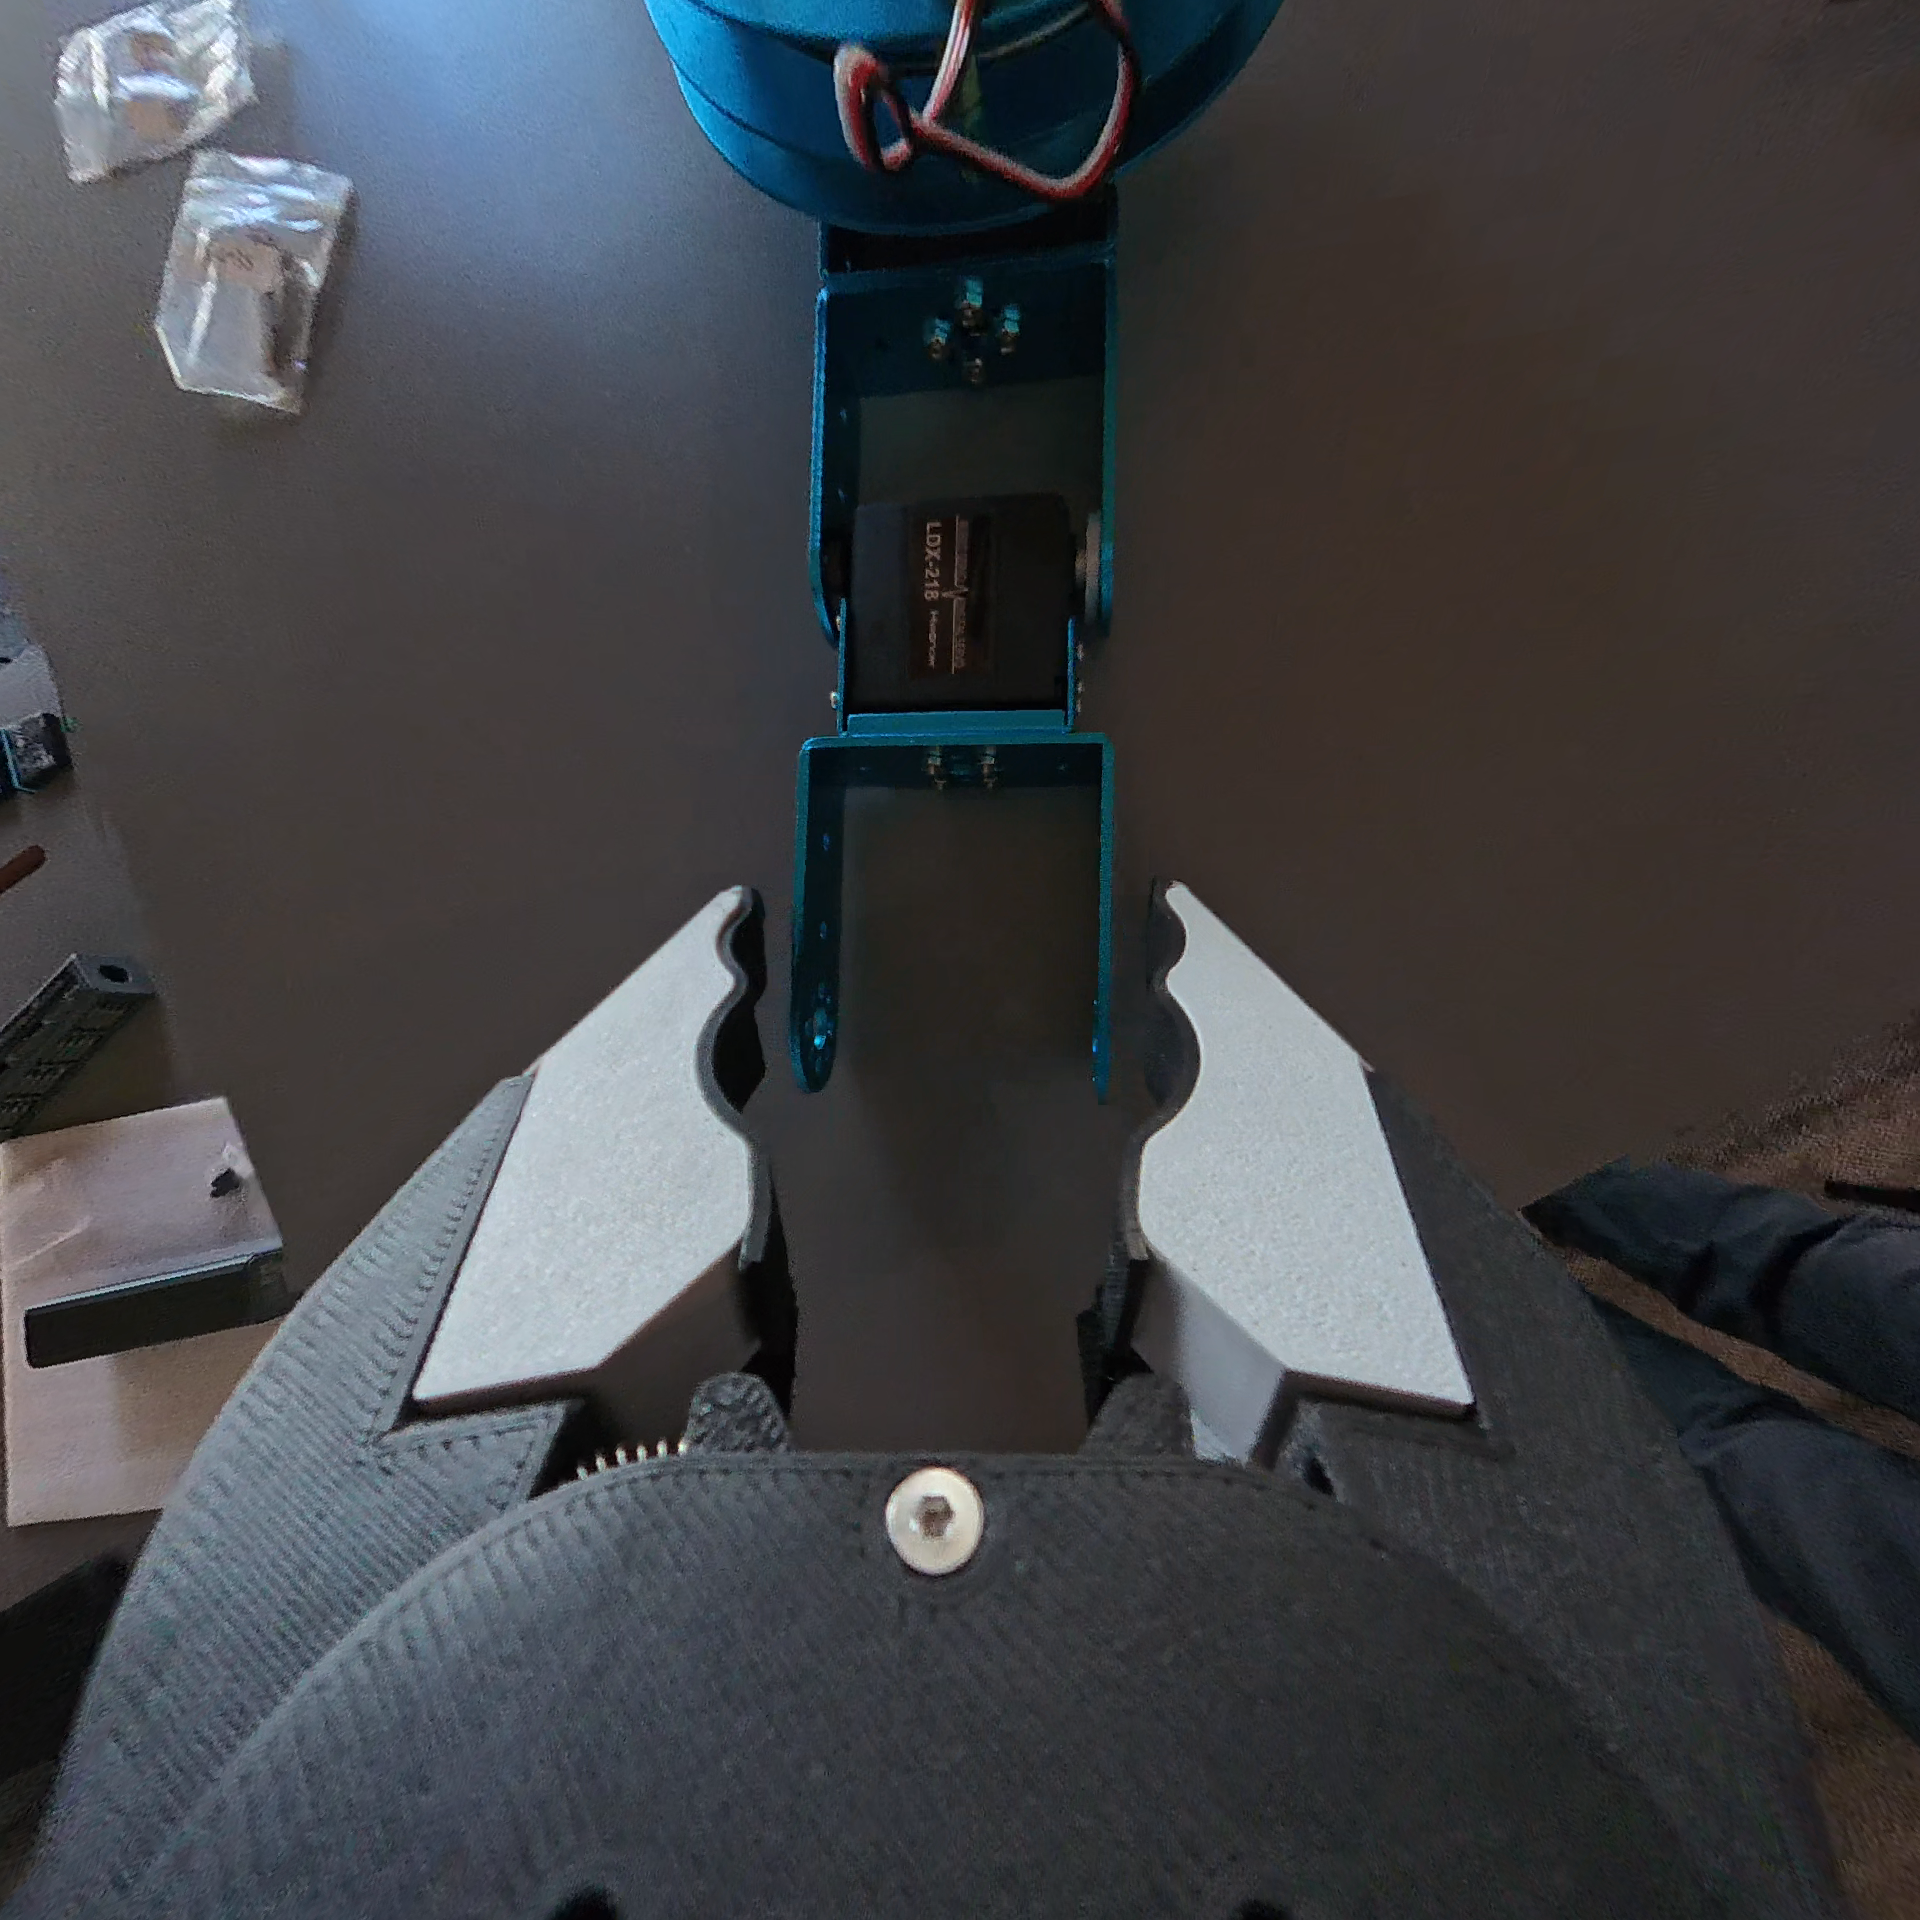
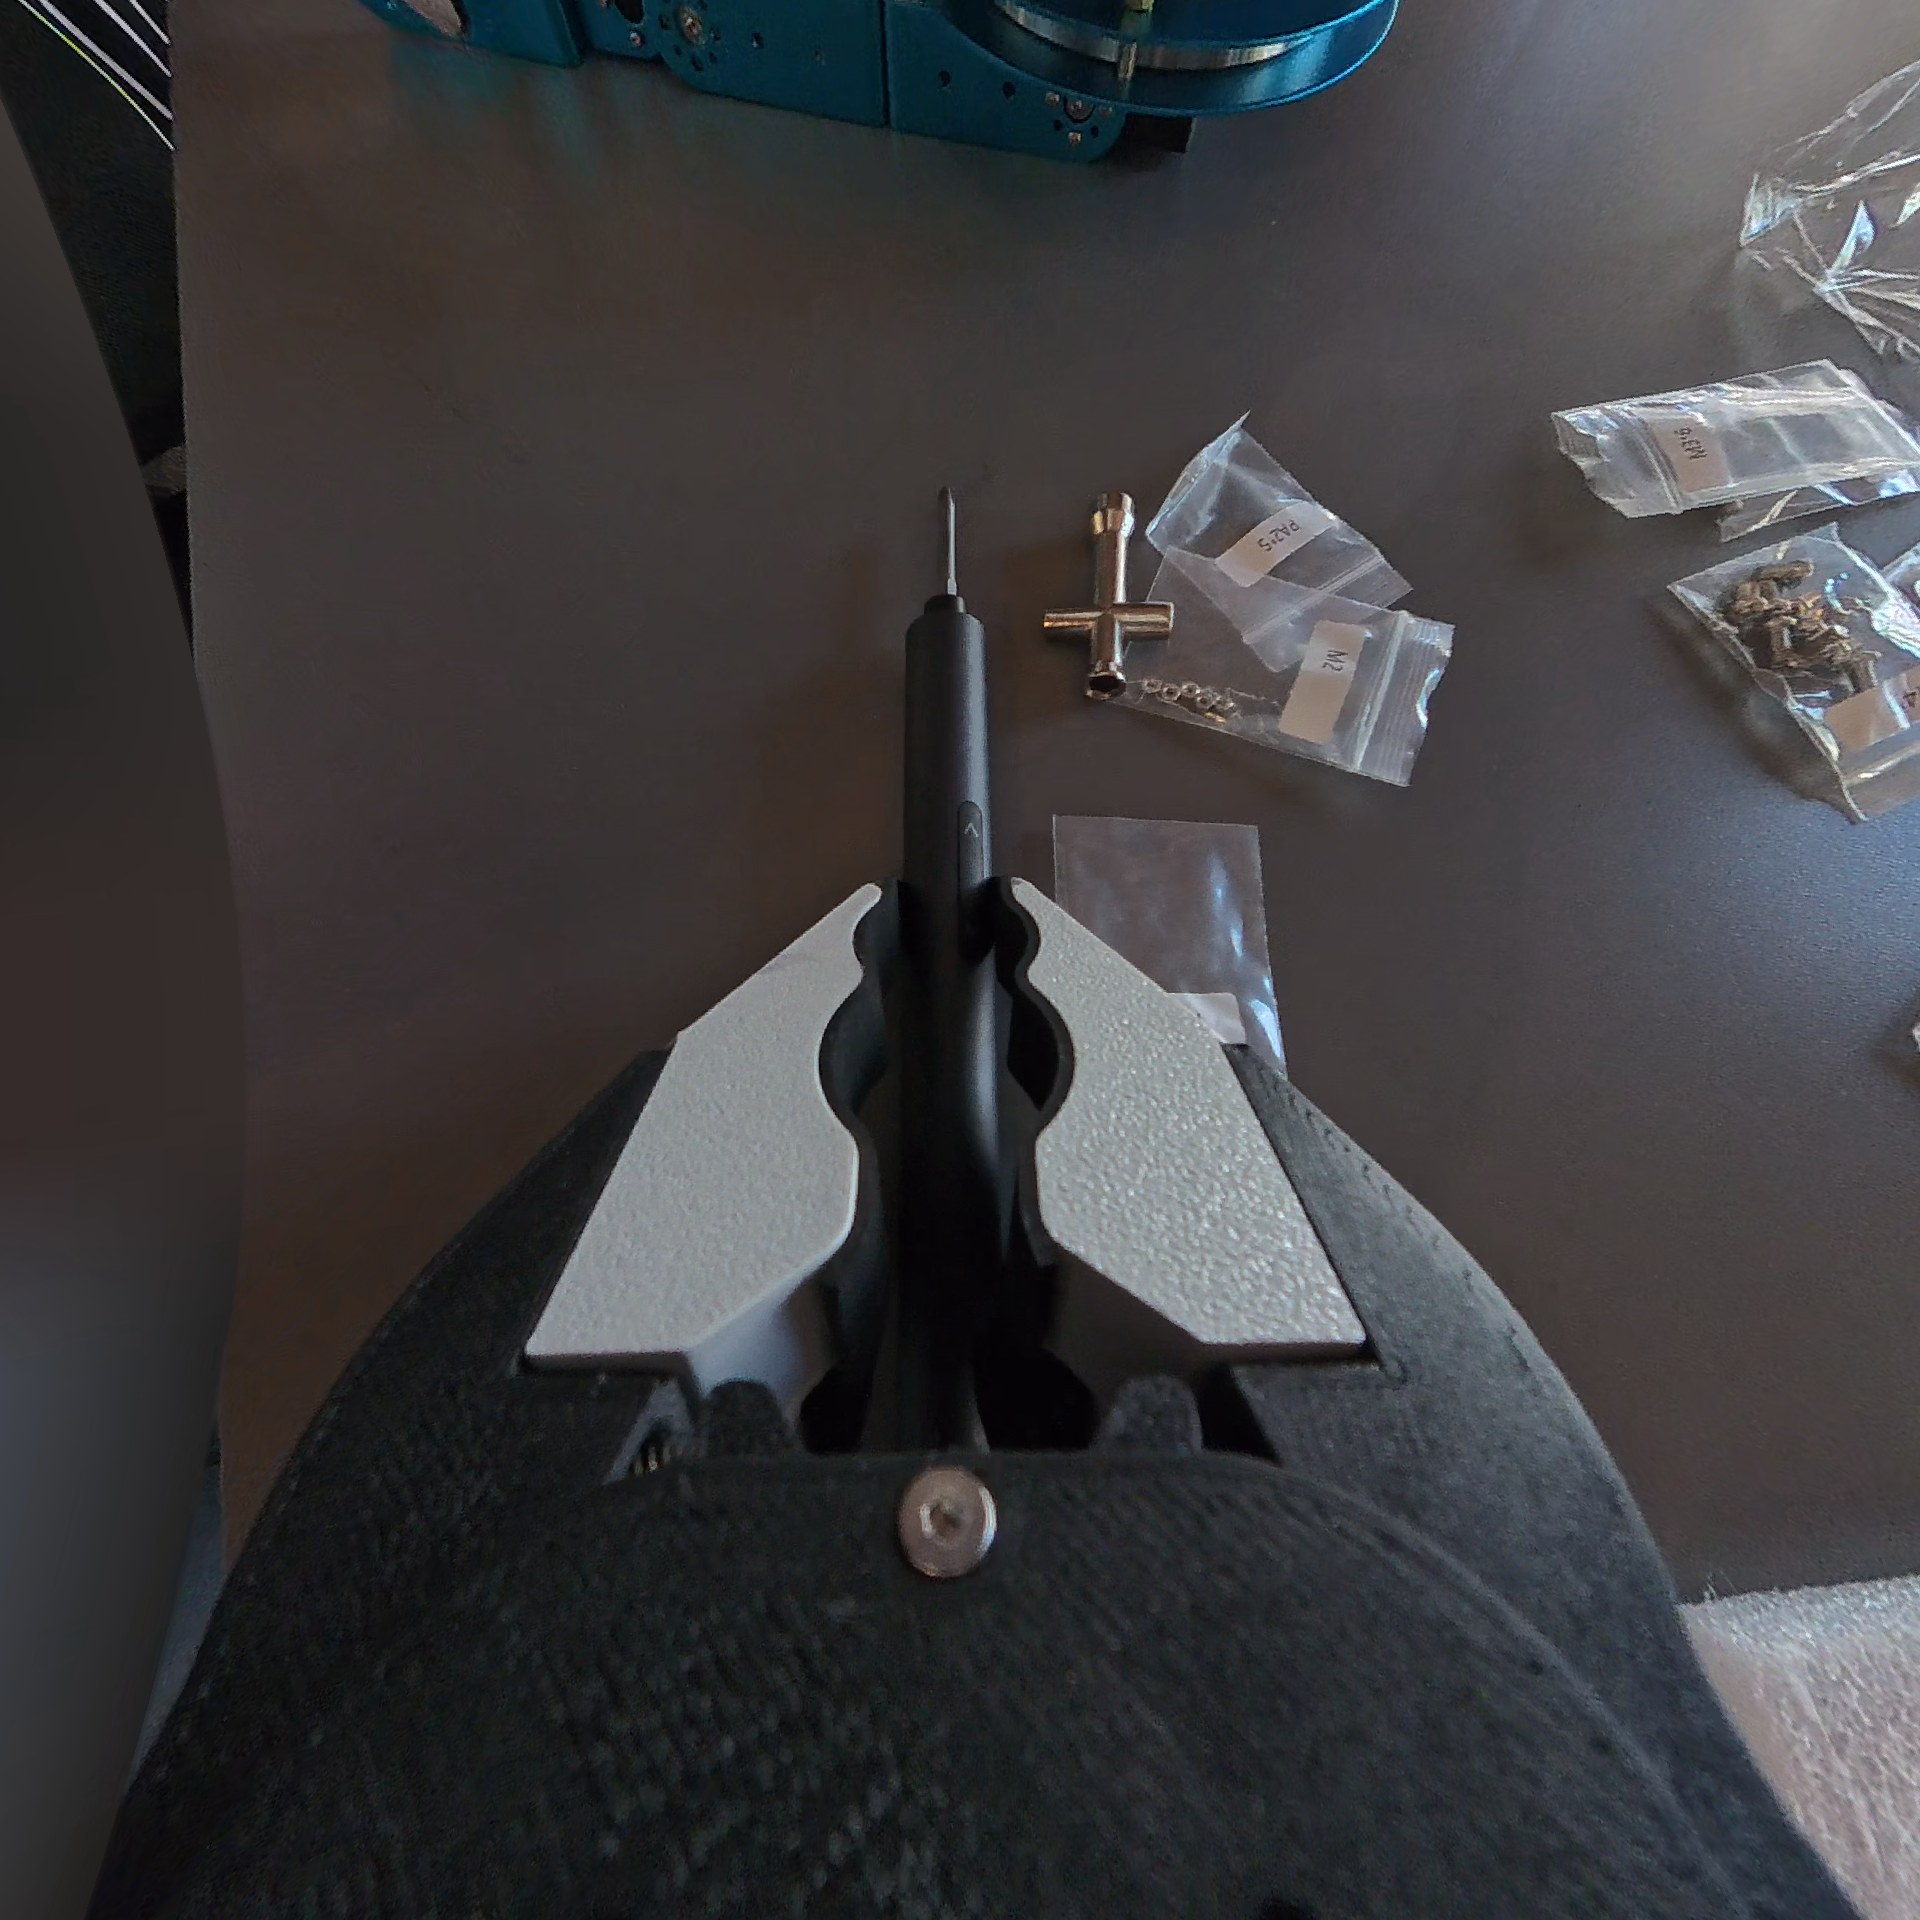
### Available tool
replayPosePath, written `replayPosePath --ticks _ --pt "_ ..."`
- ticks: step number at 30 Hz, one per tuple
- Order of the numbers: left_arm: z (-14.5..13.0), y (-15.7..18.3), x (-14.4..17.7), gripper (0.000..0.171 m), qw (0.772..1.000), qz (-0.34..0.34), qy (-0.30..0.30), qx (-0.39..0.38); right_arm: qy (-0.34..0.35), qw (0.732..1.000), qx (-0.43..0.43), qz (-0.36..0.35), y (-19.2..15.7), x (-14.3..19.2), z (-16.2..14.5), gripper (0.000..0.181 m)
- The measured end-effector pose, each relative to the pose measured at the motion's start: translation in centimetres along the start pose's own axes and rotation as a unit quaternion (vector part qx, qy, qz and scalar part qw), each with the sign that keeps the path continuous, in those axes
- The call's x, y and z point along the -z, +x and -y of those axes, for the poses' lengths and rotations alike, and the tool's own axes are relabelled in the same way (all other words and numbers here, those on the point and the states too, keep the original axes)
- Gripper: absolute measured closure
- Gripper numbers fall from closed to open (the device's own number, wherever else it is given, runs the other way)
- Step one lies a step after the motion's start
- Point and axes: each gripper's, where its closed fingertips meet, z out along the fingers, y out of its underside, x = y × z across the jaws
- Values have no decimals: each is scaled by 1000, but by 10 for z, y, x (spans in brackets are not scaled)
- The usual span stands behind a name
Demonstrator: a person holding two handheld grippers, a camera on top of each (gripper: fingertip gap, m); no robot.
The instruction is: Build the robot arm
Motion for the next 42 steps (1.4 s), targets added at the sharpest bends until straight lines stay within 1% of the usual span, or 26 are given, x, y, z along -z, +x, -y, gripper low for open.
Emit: replayPosePath --ticks 3,6,8,9,10,12,14,15,16,17,18,19,20,22,24,26,28,31,32,34,35,37,39,40,41,42 --pt "11 11 22 97 998 -9 58 24 -2 1000 0 10 -6 1 -1 163" --pt "8 30 48 96 995 -22 89 48 -6 1000 -16 12 -9 5 -4 163" --pt "7 45 63 97 991 -36 107 67 -23 999 -12 19 -14 11 -10 163" --pt "8 53 69 98 988 -47 122 82 -33 999 -19 18 -15 15 -13 163" --pt "9 63 75 97 985 -64 129 96 -42 998 -47 15 -16 18 -15 162" --pt "6 80 87 96 981 -81 133 112 -48 995 -86 34 -23 18 -12 146" --pt "2 97 100 97 980 -86 138 115 -57 992 -105 37 -25 15 -9 138" --pt "0 104 105 100 980 -84 138 114 -58 993 -98 34 -25 12 -7 140" --pt "-2 107 108 102 982 -75 137 105 -61 994 -84 23 -24 10 -7 148" --pt "-2 107 108 103 985 -59 130 93 -71 994 -79 14 -24 9 -8 159" --pt "-1 105 107 104 988 -42 124 80 -80 994 -69 11 -27 9 -9 163" --pt "0 101 105 107 992 -16 112 57 -92 994 -58 1 -27 10 -10 163" --pt "1 91 102 106 995 25 91 31 -100 994 -45 -19 -26 13 -12 164" --pt "7 72 98 106 992 111 40 -40 -105 992 7 -69 -23 20 -15 164" --pt "20 52 98 108 971 209 -8 -115 -98 985 69 -124 -21 32 -18 164" --pt "40 47 95 114 945 267 -36 -184 -101 974 123 -161 -21 47 -23 164" --pt "61 50 85 115 924 298 -58 -234 -106 961 176 -187 -19 66 -30 164" --pt "101 61 64 112 901 325 -74 -279 -96 946 225 -212 -11 98 -41 165" --pt "115 63 58 111 884 343 -88 -304 -91 941 241 -220 -6 111 -45 164" --pt "146 70 48 112 842 383 -115 -361 -78 934 265 -228 3 136 -55 165" --pt "161 77 41 114 830 390 -122 -378 -76 933 269 -228 9 148 -62 165" --pt "189 94 27 113 822 395 -128 -390 -66 934 273 -223 20 171 -76 165" --pt "216 111 15 113 819 400 -131 -389 -60 934 277 -219 35 193 -89 166" --pt "227 120 9 112 825 398 -132 -379 -59 933 280 -217 43 204 -95 165" --pt "235 130 3 111 839 390 -127 -359 -59 933 282 -215 51 214 -101 165" --pt "240 140 -3 111 860 373 -119 -326 -59 932 284 -215 60 224 -106 165"
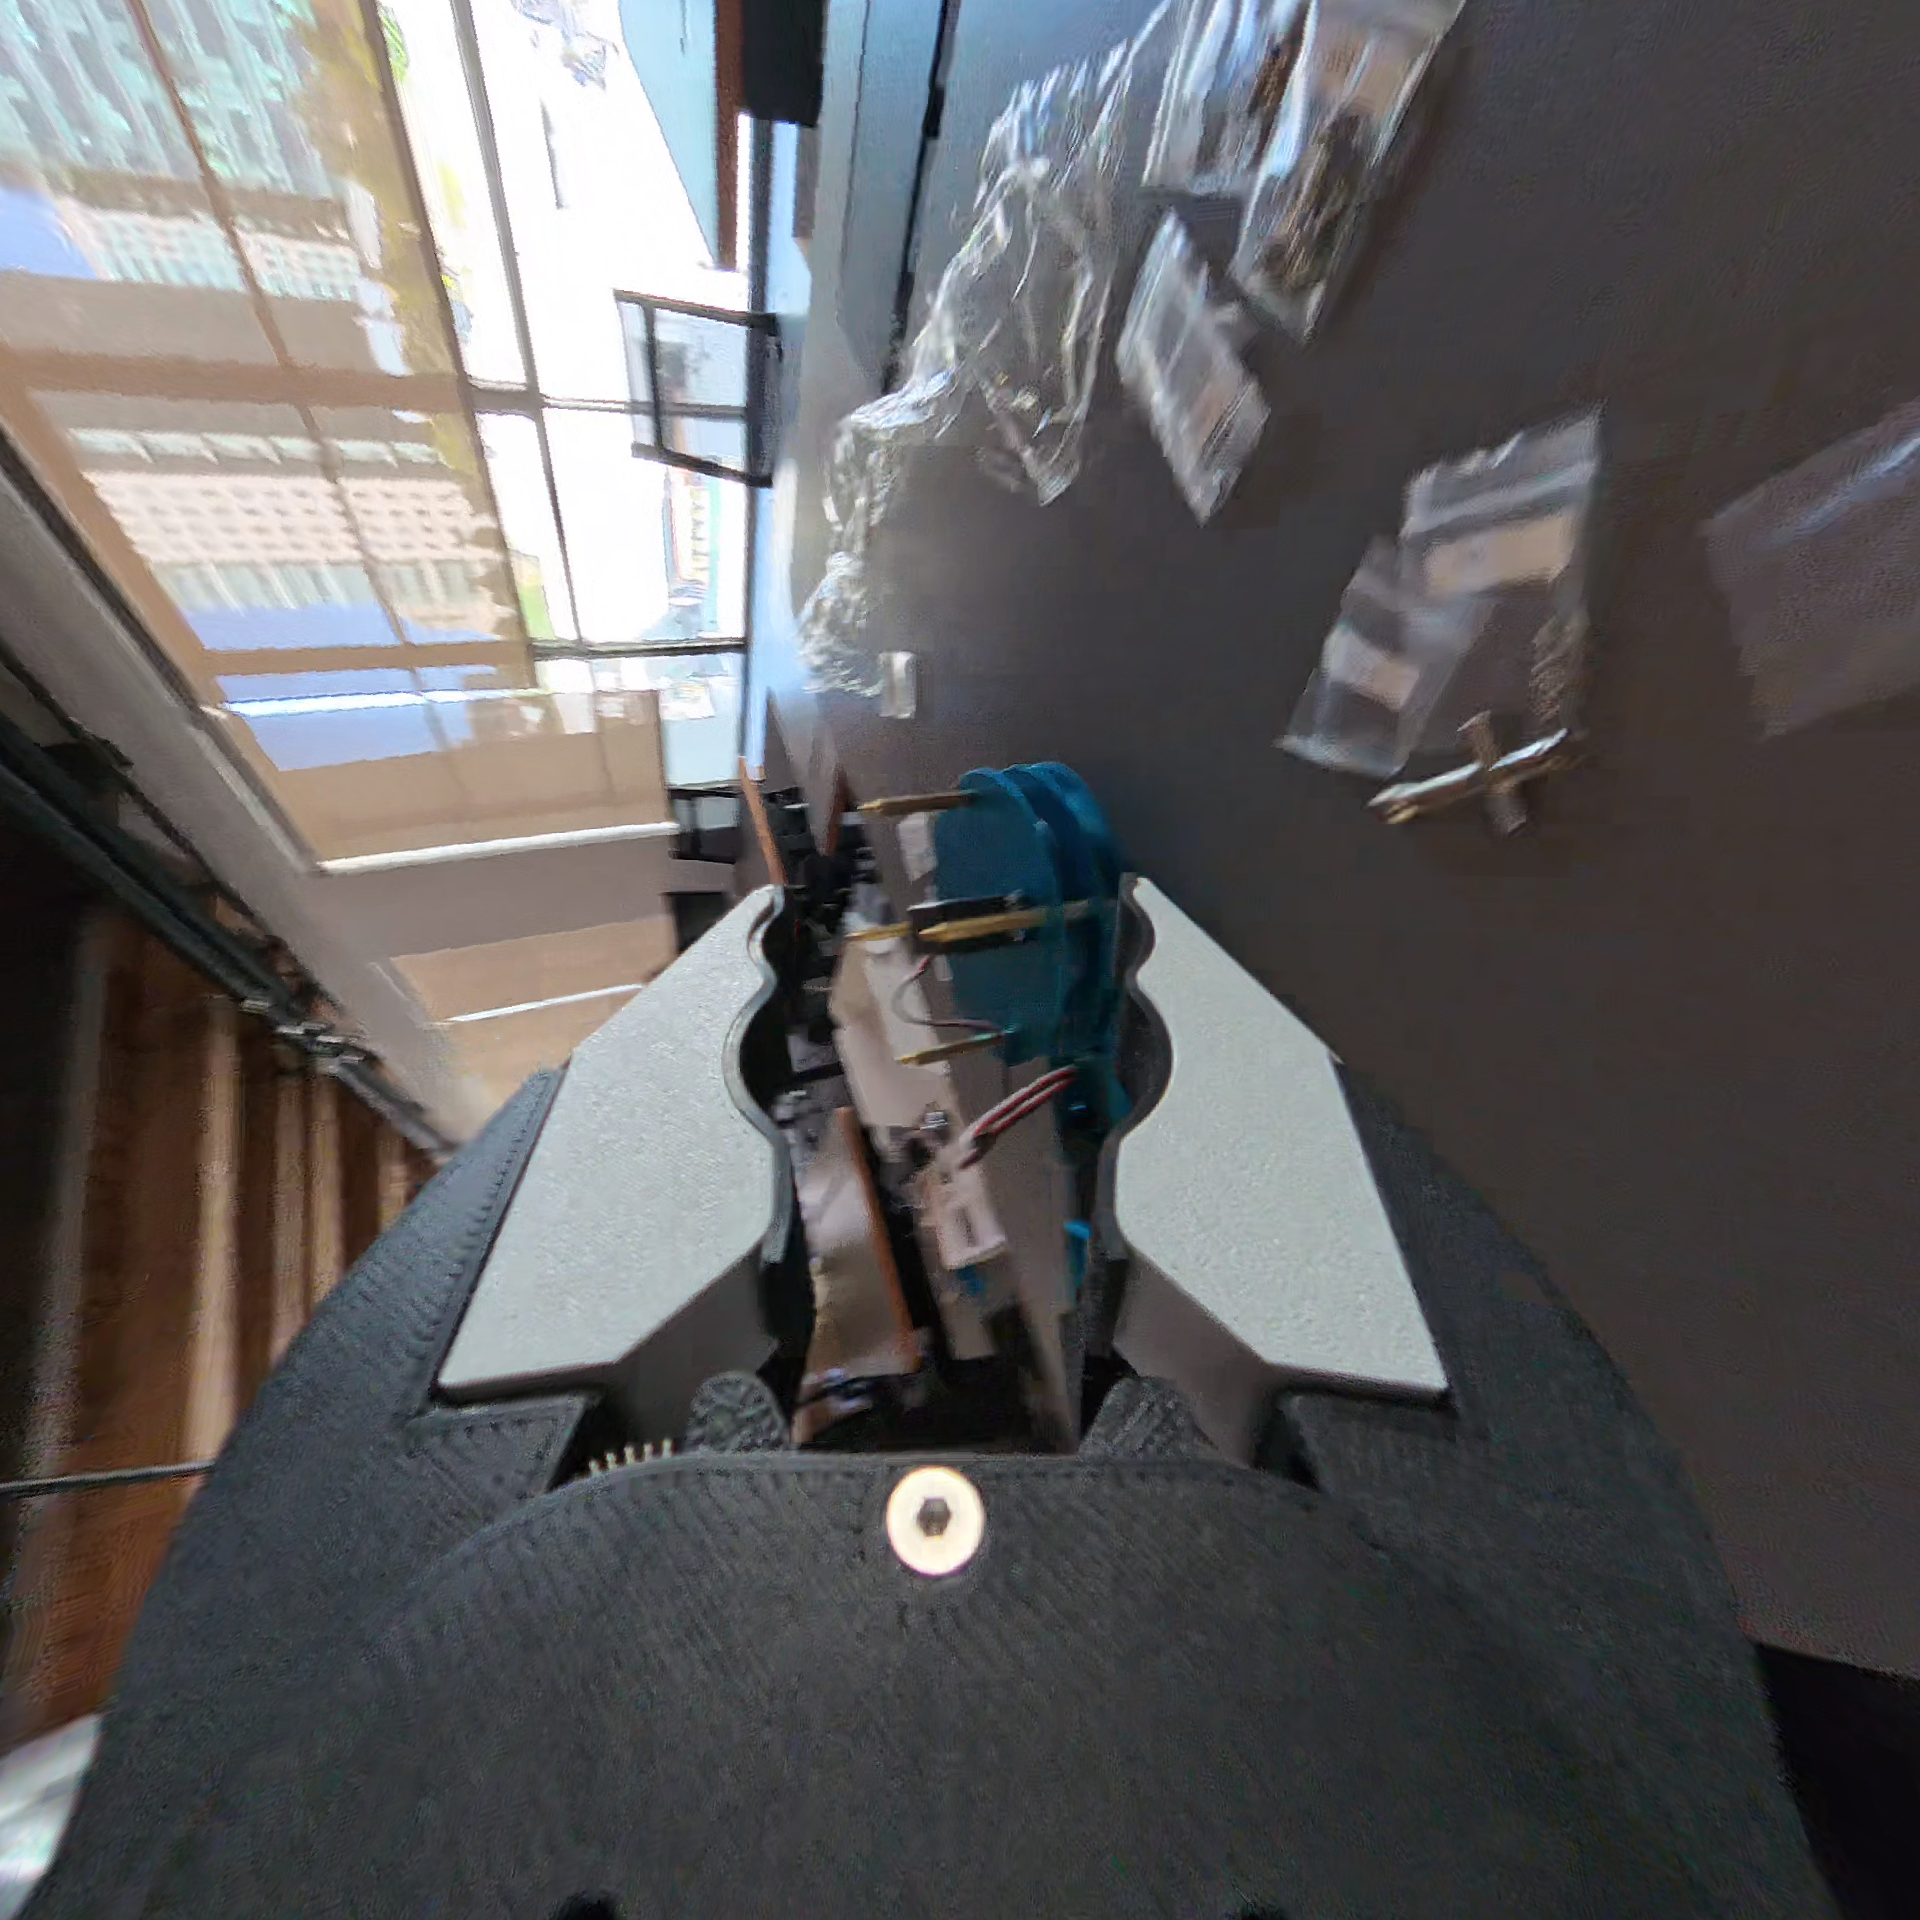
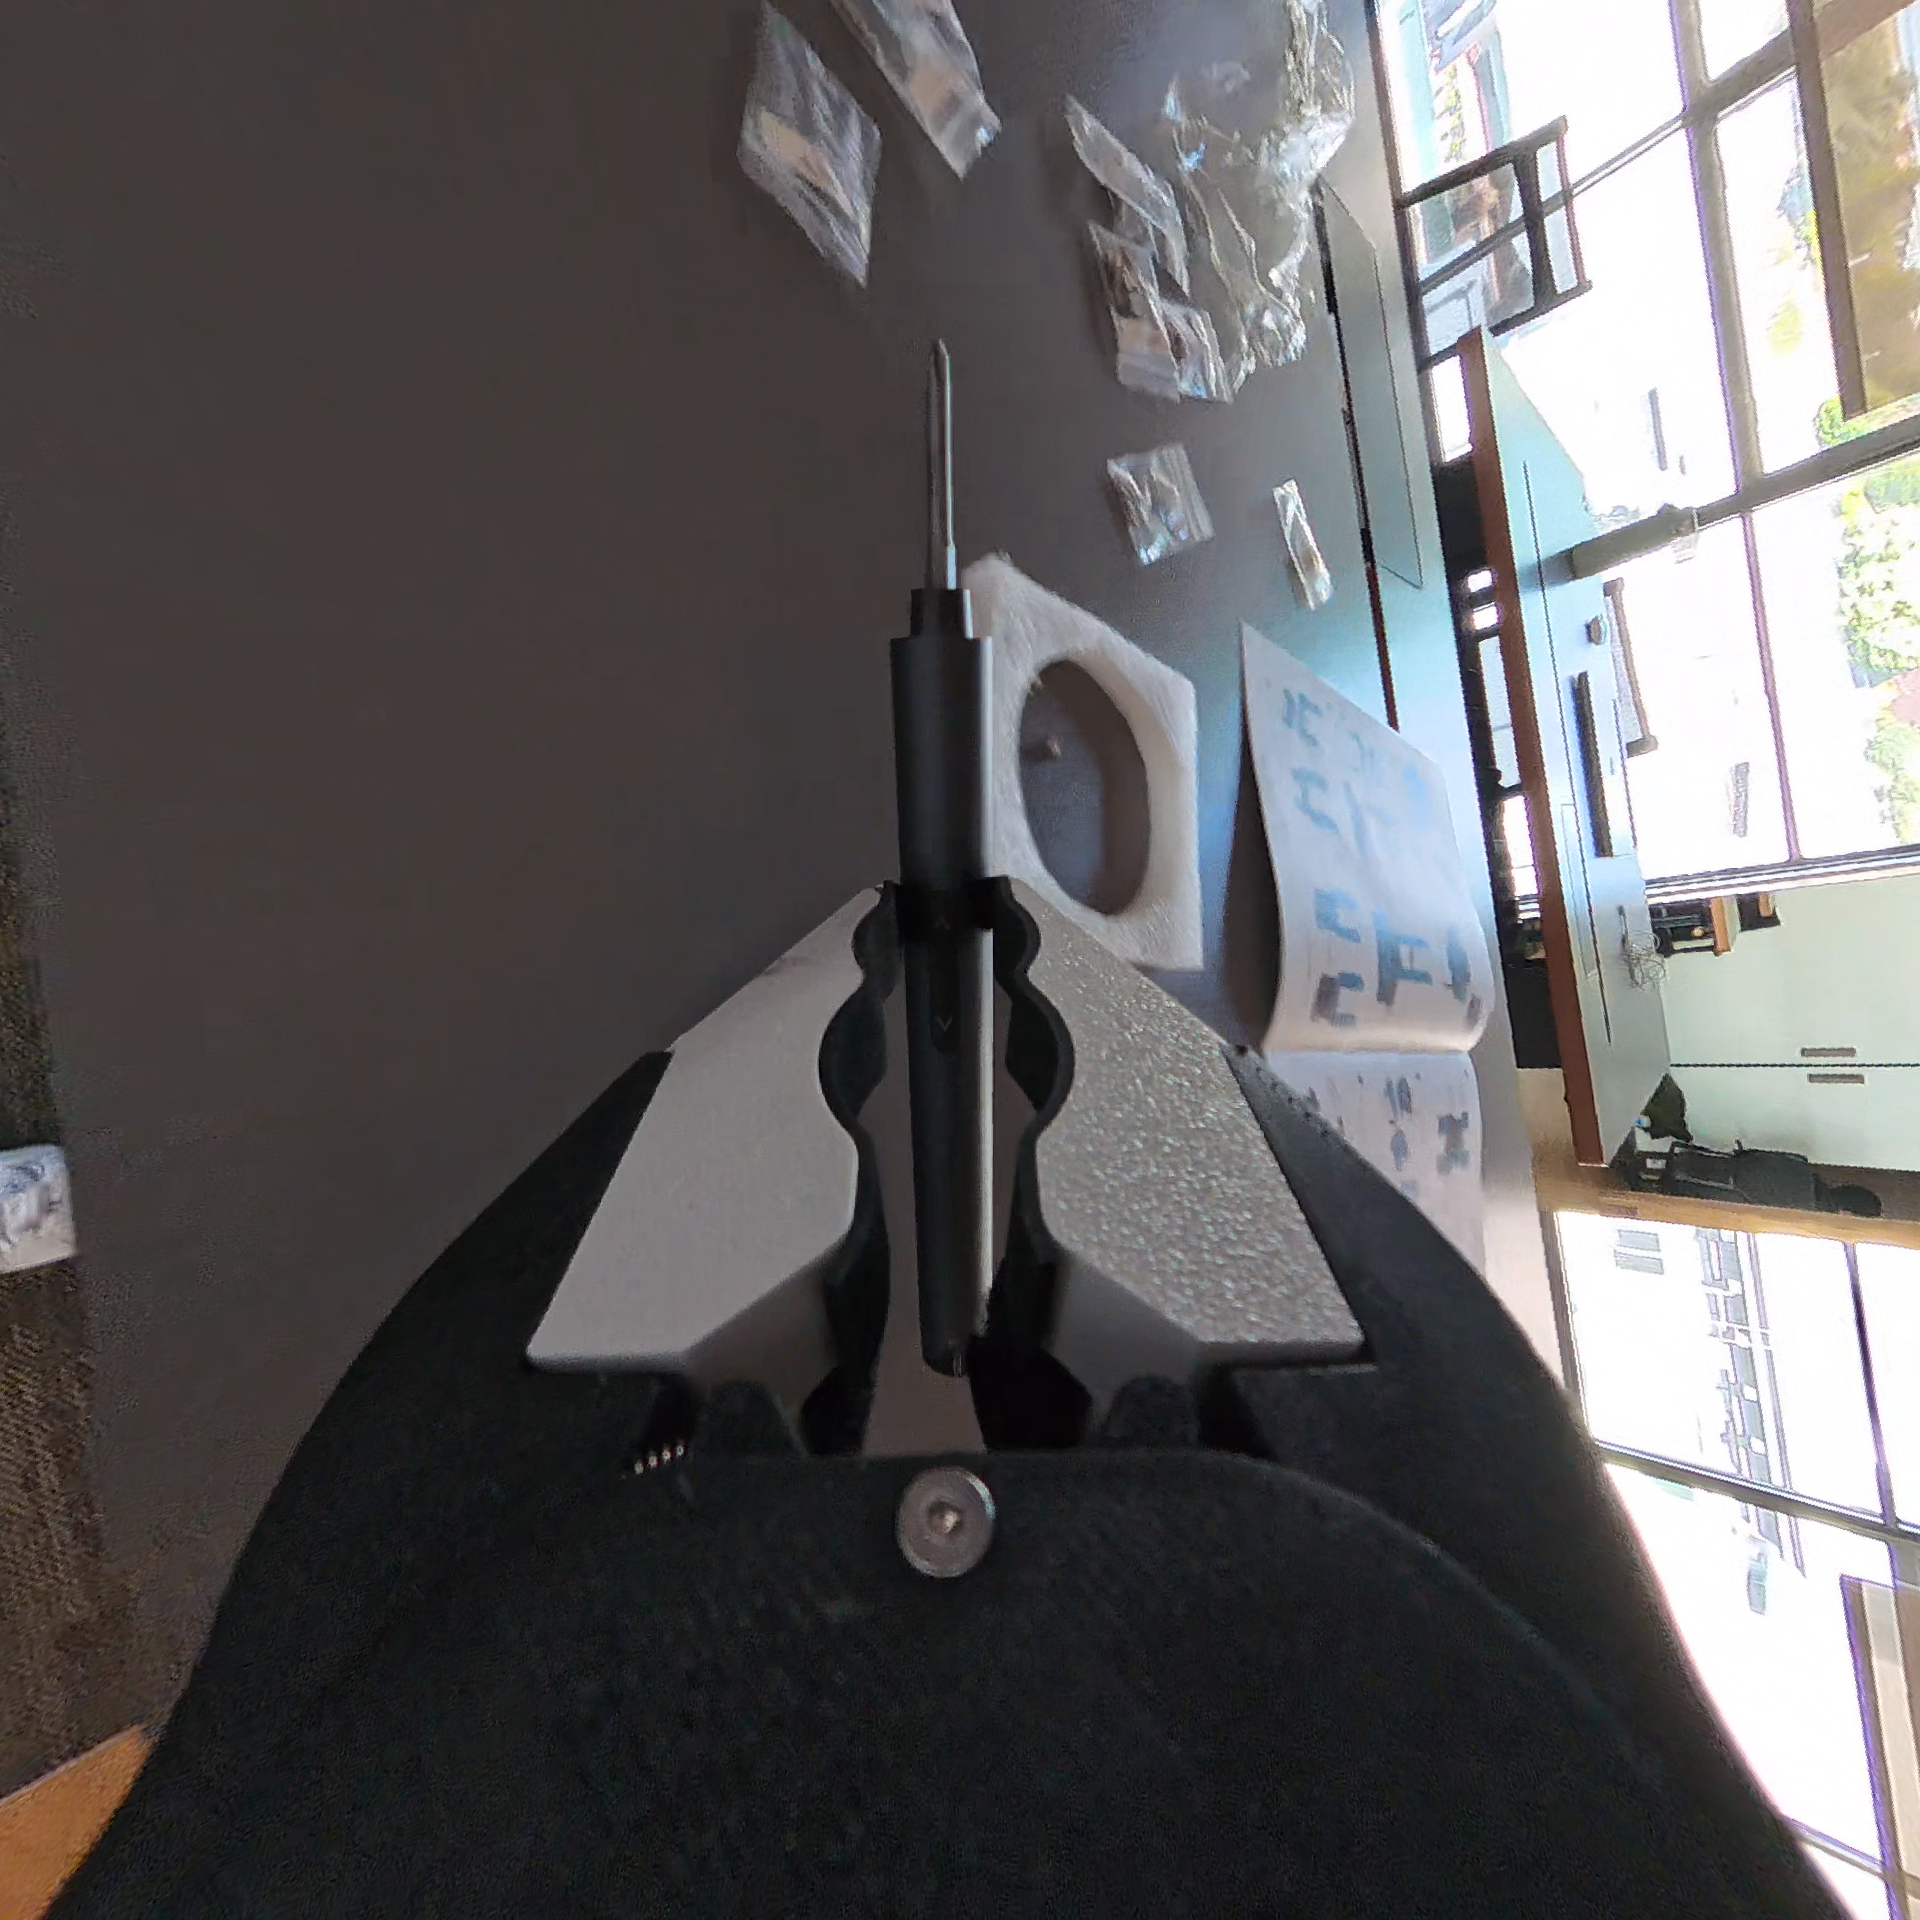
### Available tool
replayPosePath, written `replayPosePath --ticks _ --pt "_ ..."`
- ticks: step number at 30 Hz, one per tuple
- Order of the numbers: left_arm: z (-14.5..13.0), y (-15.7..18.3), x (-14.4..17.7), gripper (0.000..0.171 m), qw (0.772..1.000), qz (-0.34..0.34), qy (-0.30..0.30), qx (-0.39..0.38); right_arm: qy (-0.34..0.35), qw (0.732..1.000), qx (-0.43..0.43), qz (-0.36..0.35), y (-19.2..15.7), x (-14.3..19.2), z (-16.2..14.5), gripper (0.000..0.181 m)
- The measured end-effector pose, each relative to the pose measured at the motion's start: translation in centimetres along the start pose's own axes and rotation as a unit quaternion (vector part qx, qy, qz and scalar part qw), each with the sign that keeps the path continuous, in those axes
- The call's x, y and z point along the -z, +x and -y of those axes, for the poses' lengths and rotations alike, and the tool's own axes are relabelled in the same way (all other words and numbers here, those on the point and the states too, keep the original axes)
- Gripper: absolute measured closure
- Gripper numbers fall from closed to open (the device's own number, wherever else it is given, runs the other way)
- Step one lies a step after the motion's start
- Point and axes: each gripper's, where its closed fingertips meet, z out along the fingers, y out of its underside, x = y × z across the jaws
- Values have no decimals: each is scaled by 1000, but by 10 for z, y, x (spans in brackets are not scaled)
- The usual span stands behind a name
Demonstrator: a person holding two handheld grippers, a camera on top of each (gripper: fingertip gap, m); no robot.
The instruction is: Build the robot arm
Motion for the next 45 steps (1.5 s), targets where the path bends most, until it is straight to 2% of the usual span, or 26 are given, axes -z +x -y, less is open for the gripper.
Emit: replayPosePath --ticks 2,3,4,5,7,8,9,10,11,16,18,20,24,31,36,40,45 --pt "19 20 10 106 989 -82 21 122 -1 1000 3 -1 16 10 -21 165" --pt "30 34 20 103 968 -141 44 201 -4 1000 4 -3 25 15 -32 165" --pt "43 47 33 101 936 -199 76 281 -8 1000 6 -7 33 20 -42 165" --pt "56 56 48 99 891 -253 116 358 -11 1000 8 -12 42 26 -51 165" --pt "77 64 81 91 785 -337 198 480 -23 999 10 -21 60 36 -69 165" --pt "82 65 93 90 742 -355 230 520 -30 999 12 -21 67 39 -76 165" --pt "82 64 101 91 711 -361 255 547 -38 999 16 -17 74 41 -82 165" --pt "80 65 107 90 692 -360 269 564 -50 998 22 -8 79 41 -86 165" --pt "77 66 109 87 683 -357 276 574 -65 997 33 1 83 40 -89 165" --pt "63 75 105 85 654 -355 276 608 -99 989 101 41 99 12 -84 165" --pt "63 78 102 86 636 -369 272 621 -111 987 91 69 97 -5 -79 165" --pt "63 83 99 86 629 -380 263 625 -116 987 69 88 91 -22 -72 165" --pt "59 87 89 87 645 -378 249 616 -137 984 40 111 75 -47 -63 165" --pt "66 82 72 86 656 -396 247 593 -194 968 19 160 60 -79 -75 164" --pt "73 78 64 87 667 -392 256 579 -217 956 16 199 54 -83 -78 164" --pt "76 85 59 86 670 -401 250 573 -227 940 -26 253 49 -83 -78 164" --pt "74 87 55 87 662 -403 252 580 -226 899 -121 354 53 -72 -65 164"
